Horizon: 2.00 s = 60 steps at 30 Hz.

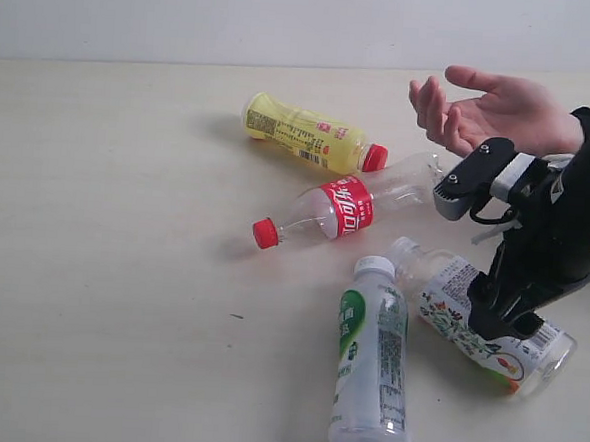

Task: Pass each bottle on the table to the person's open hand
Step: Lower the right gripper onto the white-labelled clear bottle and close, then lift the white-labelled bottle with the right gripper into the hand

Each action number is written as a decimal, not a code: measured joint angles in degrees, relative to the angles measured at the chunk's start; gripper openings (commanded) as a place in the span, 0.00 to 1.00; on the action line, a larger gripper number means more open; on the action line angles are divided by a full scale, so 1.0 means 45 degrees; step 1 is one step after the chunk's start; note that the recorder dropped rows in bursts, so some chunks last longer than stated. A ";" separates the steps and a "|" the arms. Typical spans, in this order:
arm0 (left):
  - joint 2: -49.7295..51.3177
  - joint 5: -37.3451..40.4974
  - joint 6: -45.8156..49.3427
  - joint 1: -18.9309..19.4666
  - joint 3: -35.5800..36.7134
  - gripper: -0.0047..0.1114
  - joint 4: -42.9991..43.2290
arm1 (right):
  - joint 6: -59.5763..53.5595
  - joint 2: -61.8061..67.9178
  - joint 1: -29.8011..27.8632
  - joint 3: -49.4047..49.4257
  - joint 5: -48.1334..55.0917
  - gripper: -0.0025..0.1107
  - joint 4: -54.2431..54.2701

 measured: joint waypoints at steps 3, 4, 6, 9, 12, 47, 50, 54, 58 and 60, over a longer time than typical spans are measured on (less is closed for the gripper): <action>0.0000 0.0000 0.0000 0.0000 0.0000 0.04 0.0000 | 0.0000 0.0000 0.0000 0.0000 -0.0141 0.77 0.0000; 0.0000 0.0000 0.0000 0.0000 0.0000 0.04 0.0000 | 0.0023 0.0000 0.0000 0.0000 -0.0211 0.77 -0.0026; 0.0000 0.0000 0.0000 0.0000 0.0000 0.04 0.0000 | 0.0023 0.0029 0.0000 0.0000 -0.0344 0.77 -0.0026; 0.0000 0.0000 0.0000 0.0000 0.0000 0.04 0.0000 | 0.0023 0.0239 0.0000 0.0000 -0.0450 0.77 -0.0026; 0.0000 0.0000 0.0000 0.0000 0.0000 0.04 0.0000 | 0.0023 0.0937 0.0000 0.0000 -0.0556 0.77 -0.0122; 0.0000 0.0000 0.0000 0.0000 0.0000 0.04 0.0000 | 0.2775 -0.0873 0.0000 -0.3457 0.5500 0.02 0.0168; 0.0000 0.0000 0.0000 0.0000 0.0000 0.04 0.0000 | 0.3182 -0.1789 0.0000 -0.4769 0.5707 0.02 0.0221; 0.0000 0.0000 0.0000 0.0000 0.0000 0.04 0.0000 | 0.4137 -0.2693 0.0008 -0.6557 0.5825 0.02 0.0217; 0.0000 0.0000 0.0000 0.0000 0.0000 0.04 0.0000 | 0.5892 -0.2858 0.0008 -0.8007 0.5844 0.02 -0.0638; 0.0000 0.0000 0.0000 0.0000 0.0000 0.04 0.0000 | 0.6482 -0.2858 0.0008 -0.8430 0.5880 0.02 -0.1075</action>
